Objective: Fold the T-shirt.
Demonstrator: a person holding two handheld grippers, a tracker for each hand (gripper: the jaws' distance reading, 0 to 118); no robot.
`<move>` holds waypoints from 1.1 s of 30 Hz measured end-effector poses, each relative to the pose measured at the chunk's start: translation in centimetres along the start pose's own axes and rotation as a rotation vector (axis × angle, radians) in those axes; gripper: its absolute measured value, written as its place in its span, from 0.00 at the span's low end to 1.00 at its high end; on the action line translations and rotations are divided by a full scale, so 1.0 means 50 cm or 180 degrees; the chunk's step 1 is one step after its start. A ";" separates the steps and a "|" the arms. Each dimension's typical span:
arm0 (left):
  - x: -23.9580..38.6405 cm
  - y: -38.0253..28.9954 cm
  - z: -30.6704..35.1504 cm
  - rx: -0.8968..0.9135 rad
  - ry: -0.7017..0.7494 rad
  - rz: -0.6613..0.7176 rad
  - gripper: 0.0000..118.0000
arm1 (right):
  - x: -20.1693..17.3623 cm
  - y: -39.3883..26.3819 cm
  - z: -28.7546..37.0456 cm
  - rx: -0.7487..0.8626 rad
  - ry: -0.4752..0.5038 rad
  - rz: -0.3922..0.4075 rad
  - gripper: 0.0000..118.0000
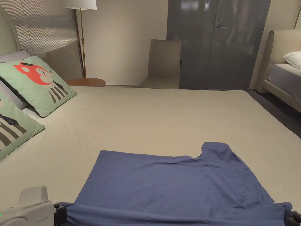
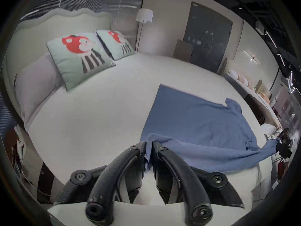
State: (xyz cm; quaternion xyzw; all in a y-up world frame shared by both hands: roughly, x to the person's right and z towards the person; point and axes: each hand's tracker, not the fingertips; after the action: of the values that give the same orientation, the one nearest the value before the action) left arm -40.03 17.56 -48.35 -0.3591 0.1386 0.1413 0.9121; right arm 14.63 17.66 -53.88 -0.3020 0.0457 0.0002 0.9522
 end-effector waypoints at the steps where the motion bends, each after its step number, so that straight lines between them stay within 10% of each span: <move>1: -0.008 -0.013 -0.007 -0.0065 0.0005 0.0004 0.05 | 0.002 -0.016 -0.005 -0.0116 -0.0016 -0.0046 0.03; 20: -0.059 -0.110 -0.095 -0.0693 0.0190 -0.0055 0.05 | 0.046 -0.152 -0.062 -0.0914 -0.0166 -0.0091 0.04; 22: -0.059 -0.108 -0.085 -0.0670 0.0170 -0.0030 0.06 | 0.042 -0.150 -0.052 -0.0842 -0.0182 -0.0010 0.22; 27: -0.044 -0.082 -0.018 -0.0218 0.0057 -0.0007 0.85 | 0.042 -0.117 -0.012 -0.0335 -0.0194 0.0132 0.54; 33: -0.015 -0.035 0.062 0.0517 0.0007 -0.0072 0.92 | 0.010 -0.044 0.051 0.0614 -0.0349 0.0049 0.79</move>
State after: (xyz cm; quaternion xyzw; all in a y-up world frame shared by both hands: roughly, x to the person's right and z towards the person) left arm -39.63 18.34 -44.82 -0.2855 0.1465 0.1189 0.9396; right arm 15.39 17.32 -50.57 -0.2081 -0.0044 0.0196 0.9779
